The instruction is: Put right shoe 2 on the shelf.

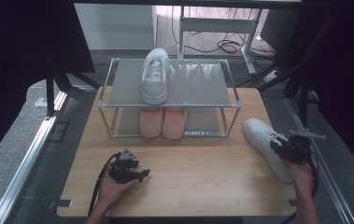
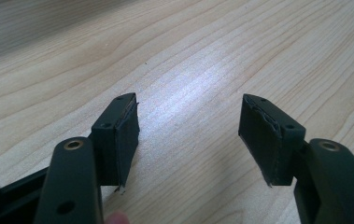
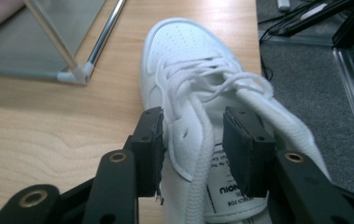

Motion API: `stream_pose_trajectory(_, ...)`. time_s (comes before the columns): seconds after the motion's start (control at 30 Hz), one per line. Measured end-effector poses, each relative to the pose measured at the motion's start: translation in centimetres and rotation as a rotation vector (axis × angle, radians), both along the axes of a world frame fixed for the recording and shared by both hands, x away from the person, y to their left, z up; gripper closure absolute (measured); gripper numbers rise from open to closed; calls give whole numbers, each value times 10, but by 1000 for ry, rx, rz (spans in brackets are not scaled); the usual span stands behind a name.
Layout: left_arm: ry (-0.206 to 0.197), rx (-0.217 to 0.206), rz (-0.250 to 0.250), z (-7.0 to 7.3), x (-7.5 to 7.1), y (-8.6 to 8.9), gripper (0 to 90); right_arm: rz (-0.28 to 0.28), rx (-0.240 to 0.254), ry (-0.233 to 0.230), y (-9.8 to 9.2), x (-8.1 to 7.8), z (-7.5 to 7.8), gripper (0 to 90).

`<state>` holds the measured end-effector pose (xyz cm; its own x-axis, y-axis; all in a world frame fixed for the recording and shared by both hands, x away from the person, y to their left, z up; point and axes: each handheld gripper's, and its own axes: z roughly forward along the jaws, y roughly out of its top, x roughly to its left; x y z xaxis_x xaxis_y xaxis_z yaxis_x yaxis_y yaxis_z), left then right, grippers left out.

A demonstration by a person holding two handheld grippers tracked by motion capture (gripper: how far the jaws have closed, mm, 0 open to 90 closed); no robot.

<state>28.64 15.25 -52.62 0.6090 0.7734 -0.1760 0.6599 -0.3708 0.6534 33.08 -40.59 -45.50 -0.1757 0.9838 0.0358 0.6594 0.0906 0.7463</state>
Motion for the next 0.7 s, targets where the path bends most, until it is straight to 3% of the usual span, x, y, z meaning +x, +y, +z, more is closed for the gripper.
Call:
stream_pose_trajectory(0.17,0,0,-1,0,0,0,388,41,-33,58,3,3,-3,622)
stream_pose_trajectory(0.3,2,-1,1,0,0,-1,388,81,-47,83,4,3,-5,694)
stream_pose_trajectory(0.5,3,-2,2,0,0,0,387,116,2,77,0,2,-4,797)
stream_pose_trajectory(0.7,3,1,0,0,1,0,387,118,15,56,-1,0,-4,825)
